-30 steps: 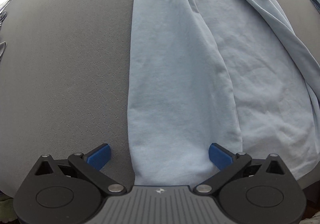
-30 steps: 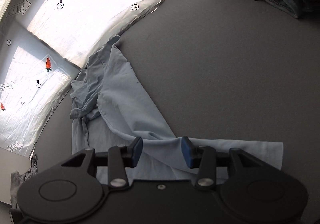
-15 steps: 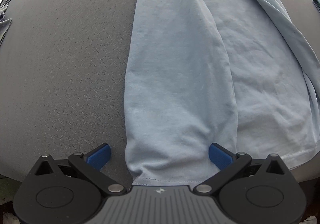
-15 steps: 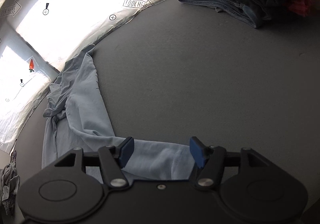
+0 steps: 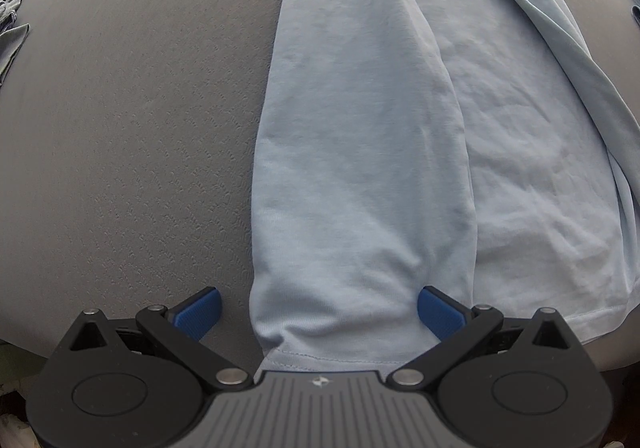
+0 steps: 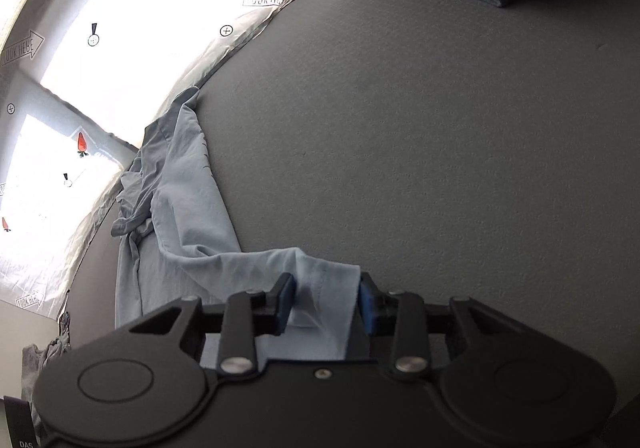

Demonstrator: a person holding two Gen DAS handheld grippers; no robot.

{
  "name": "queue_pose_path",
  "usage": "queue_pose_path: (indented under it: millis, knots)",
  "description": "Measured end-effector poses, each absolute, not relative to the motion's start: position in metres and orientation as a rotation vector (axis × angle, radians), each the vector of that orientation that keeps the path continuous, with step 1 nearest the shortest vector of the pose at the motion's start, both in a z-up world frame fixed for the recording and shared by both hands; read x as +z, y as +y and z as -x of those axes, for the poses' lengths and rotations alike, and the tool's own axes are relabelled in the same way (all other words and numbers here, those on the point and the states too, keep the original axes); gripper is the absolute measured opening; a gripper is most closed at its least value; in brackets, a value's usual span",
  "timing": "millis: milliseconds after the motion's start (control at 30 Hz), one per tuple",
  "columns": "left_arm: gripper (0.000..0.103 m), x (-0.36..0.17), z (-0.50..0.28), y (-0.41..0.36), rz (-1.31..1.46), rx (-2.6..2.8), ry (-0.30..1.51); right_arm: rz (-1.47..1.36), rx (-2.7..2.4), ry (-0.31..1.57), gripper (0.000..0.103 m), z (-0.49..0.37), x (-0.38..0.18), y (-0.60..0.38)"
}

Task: Fold clothes
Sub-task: 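Release the folded side with the right tool and withdraw it, then grasp the hem of the folded T-shirt with the right tool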

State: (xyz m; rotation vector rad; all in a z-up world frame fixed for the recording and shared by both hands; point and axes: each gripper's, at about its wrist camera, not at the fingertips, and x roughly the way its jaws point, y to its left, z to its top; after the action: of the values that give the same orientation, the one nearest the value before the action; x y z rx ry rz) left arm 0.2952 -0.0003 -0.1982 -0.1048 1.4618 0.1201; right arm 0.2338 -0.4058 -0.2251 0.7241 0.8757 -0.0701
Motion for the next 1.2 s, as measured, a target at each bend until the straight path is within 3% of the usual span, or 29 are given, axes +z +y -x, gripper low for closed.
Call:
queue_pose_path:
  millis: [67, 233, 700, 867, 1100, 1200]
  knots:
    - [0.103, -0.197, -0.294, 0.001, 0.106, 0.12, 1.46, -0.713, -0.016, 0.873, 0.017, -0.234, -0.221, -0.4]
    - [0.103, -0.196, -0.291, 0.003, 0.107, 0.117, 1.458, -0.715, 0.135, 0.851, 0.013, -0.235, -0.209, -0.383]
    - [0.103, -0.19, -0.277, 0.009, 0.097, 0.092, 1.447, -0.862, 0.481, 0.899, 0.012, -0.233, -0.214, -0.332]
    - [0.103, -0.188, -0.271, 0.011, 0.091, 0.084, 1.442, -0.982, 0.636, 0.837, 0.012, -0.231, -0.21, -0.322]
    - [0.103, -0.184, -0.265, 0.014, 0.085, 0.076, 1.443, -0.78, 0.506, 1.069, 0.013, -0.238, -0.23, -0.296]
    - [0.103, -0.183, -0.263, 0.015, 0.085, 0.074, 1.443, -0.805, 0.538, 1.043, 0.013, -0.237, -0.226, -0.294]
